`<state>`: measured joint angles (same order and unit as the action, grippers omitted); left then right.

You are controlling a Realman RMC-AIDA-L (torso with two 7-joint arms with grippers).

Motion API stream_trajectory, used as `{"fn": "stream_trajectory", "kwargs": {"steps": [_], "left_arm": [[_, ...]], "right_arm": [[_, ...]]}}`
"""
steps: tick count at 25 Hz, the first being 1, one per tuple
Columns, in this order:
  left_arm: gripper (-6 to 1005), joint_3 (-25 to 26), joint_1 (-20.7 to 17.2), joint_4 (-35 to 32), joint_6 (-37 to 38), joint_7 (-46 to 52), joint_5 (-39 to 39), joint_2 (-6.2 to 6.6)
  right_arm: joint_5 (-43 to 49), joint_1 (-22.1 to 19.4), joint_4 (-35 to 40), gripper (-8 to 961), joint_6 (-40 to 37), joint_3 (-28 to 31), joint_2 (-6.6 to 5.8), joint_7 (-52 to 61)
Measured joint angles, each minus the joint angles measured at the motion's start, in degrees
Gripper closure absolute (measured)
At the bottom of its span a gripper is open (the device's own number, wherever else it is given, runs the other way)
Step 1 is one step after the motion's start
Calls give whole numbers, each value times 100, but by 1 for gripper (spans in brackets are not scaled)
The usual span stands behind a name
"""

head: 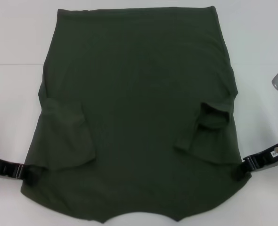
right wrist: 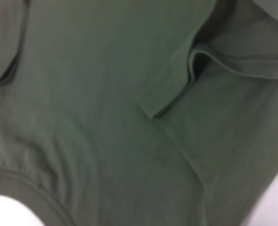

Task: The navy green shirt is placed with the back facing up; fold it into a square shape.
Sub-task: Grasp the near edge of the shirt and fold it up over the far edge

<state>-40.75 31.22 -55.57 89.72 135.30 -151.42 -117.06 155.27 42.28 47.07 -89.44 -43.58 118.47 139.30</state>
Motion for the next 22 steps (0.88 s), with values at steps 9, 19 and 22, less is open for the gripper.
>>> {"fn": "stream_trajectory", "kwargs": {"steps": [9,19,22], "left_arm": [[928,213,36,452,1125,-172,214,413],[925,382,22,1195,2439,-552,174,643],[924,361,-12,1265,2495,-565,148,646]], "right_arm": [[-110,-25,147,893,-1403,14,-237,-734],[-20,-238,93,894,-2368,-49,-259,-1573],[-17,-293,66,894,-2358,-100,-266,-1609]]}}
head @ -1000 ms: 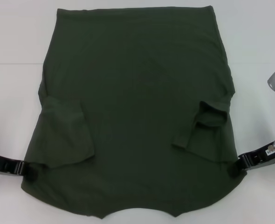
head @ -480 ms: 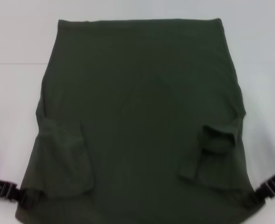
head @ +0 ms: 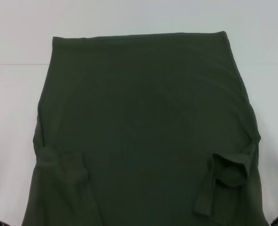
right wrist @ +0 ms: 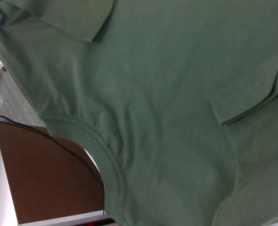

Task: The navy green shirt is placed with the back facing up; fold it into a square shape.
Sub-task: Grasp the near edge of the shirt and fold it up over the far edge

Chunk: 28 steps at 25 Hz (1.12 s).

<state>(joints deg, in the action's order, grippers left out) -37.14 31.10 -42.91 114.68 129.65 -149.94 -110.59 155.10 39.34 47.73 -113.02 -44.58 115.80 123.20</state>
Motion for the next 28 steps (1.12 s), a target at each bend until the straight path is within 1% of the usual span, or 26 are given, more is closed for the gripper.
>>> {"fn": "stream_trajectory", "kwargs": {"steps": [5,9,12,15,17,18,21,23,26,28], "left_arm": [[923,-27,-14,160,11,-48,-35,-11],[921,52,-23,167,-33,-56,-73,-15],[920,199,-28,140,-87,-60,-63,-7],[920,460,-30,136,-112,-109,-33,0],[919,897,-22,157,-104,-230,18,-4],[919,1054,-21,163,-97,-267,49,-5],[918,1575,-28,166,-83,-319,259,-1],[917,2029,-35,167,-109,-319,466,10],[916,2470,-38,169,-229,-310,755,-7],[916,2627,-42,212,-449,-300,962,-41]], "right_arm": [[3,-67,-19,895,-10,-108,59,-63],[-5,-107,-19,895,-18,-165,75,-81],[-36,-122,-37,895,-34,-130,78,-111],[-153,-128,-91,894,-39,63,69,-160],[-321,-141,-108,893,-38,257,34,-170],[-421,-147,-142,893,-22,388,-4,-169],[-715,-152,-284,893,36,846,-140,-159],[-933,-155,-326,893,95,1207,-231,-157],[-1287,-180,-331,894,318,1642,-308,-173],[-1514,-210,-346,894,533,1785,-340,-187]]}}
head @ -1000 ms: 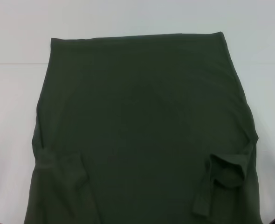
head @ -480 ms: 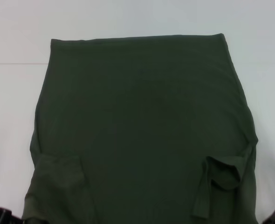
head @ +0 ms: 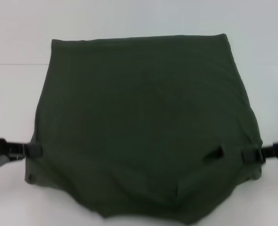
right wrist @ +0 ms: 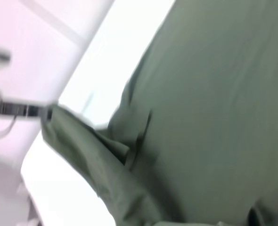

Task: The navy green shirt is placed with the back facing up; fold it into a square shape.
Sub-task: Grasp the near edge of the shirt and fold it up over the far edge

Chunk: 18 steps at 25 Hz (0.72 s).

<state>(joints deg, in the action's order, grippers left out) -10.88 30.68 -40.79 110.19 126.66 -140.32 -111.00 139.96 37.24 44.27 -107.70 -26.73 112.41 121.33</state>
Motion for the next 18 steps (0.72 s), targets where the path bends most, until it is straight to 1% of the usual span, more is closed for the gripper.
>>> {"fn": "stream_trajectory", "kwargs": {"steps": [4,7,9,11,13,15,18], "left_arm": [[915,195,-49,333,-476,-49,517,-25],[914,223,-93,543,-782,-116,950,-28],[913,224,-113,624,-967,-139,1159,-54],[913,227,-122,675,-1173,-162,1346,-107],[912,227,-126,693,-1243,-179,1404,-123],[911,228,-133,771,-1597,-300,1684,-216],[910,226,-114,820,-1913,-440,1828,-303]], "right_arm": [[-580,-136,-32,894,600,62,-24,-43],[-925,-245,-47,894,973,67,1,-164],[-1189,-309,-90,894,1169,69,21,-263],[-1422,-363,-189,895,1403,71,30,-377],[-1572,-390,-339,895,1654,67,38,-486],[-1659,-394,-492,895,1897,62,57,-610],[-1796,-403,-618,895,2327,69,146,-823]]}}
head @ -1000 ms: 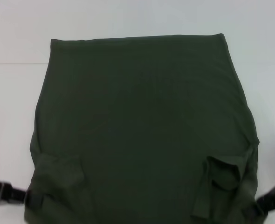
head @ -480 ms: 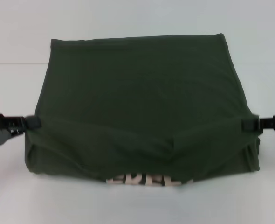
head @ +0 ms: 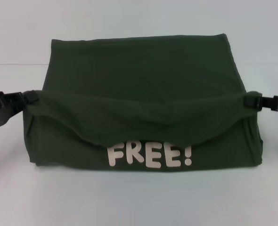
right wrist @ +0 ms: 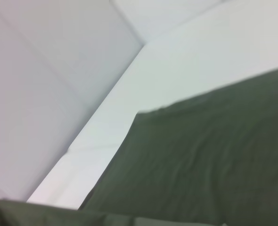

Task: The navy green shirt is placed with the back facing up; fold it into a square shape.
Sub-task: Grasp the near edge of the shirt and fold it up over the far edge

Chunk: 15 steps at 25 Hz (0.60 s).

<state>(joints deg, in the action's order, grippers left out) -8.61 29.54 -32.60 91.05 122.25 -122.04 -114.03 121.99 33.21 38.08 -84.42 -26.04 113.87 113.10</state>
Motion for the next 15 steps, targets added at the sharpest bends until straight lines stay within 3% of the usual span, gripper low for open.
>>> {"fn": "stream_trajectory", "kwargs": {"steps": [6,15], "left_arm": [[909,-36,75,102,-502,-338,301,-126],[906,-54,253,189,-1099,-951,632,-324]], "right_arm": [[-277,-13,13,894,809,-1,231,-256],[-349,43,50,894,1633,-18,460,-468]]}}
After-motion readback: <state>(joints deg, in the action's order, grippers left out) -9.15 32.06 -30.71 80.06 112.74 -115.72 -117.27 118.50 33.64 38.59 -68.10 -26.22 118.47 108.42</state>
